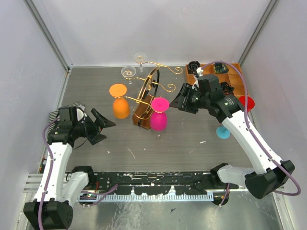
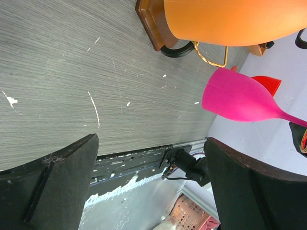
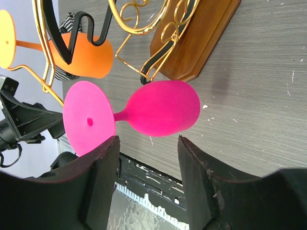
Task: Take the wine glass off the wine glass rack
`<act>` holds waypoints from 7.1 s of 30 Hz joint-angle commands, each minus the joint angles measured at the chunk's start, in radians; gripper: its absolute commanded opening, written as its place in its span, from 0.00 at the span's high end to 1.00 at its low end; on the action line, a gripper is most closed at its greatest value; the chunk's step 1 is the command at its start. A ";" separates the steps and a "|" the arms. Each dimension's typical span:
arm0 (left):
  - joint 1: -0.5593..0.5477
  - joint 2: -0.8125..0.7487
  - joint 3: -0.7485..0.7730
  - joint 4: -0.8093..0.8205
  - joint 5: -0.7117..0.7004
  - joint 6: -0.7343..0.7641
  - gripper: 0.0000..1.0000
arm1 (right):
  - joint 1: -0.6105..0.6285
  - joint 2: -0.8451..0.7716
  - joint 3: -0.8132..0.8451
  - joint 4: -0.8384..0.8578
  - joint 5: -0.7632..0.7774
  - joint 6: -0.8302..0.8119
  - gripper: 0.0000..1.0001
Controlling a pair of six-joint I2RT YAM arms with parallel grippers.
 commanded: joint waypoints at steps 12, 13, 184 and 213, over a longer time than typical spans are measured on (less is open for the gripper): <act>0.001 -0.006 -0.012 0.023 0.031 -0.007 0.02 | 0.022 -0.030 0.015 0.107 -0.065 0.036 0.43; 0.001 -0.006 -0.011 0.022 0.031 -0.006 0.02 | 0.025 -0.030 0.008 0.126 -0.074 0.040 0.43; 0.006 -0.052 -0.120 0.106 0.100 -0.049 0.02 | -0.075 0.449 -0.853 1.671 0.864 -1.642 0.99; 0.032 -0.002 -0.146 0.141 0.127 -0.019 0.02 | -0.088 0.652 -0.760 1.537 0.915 -1.527 0.90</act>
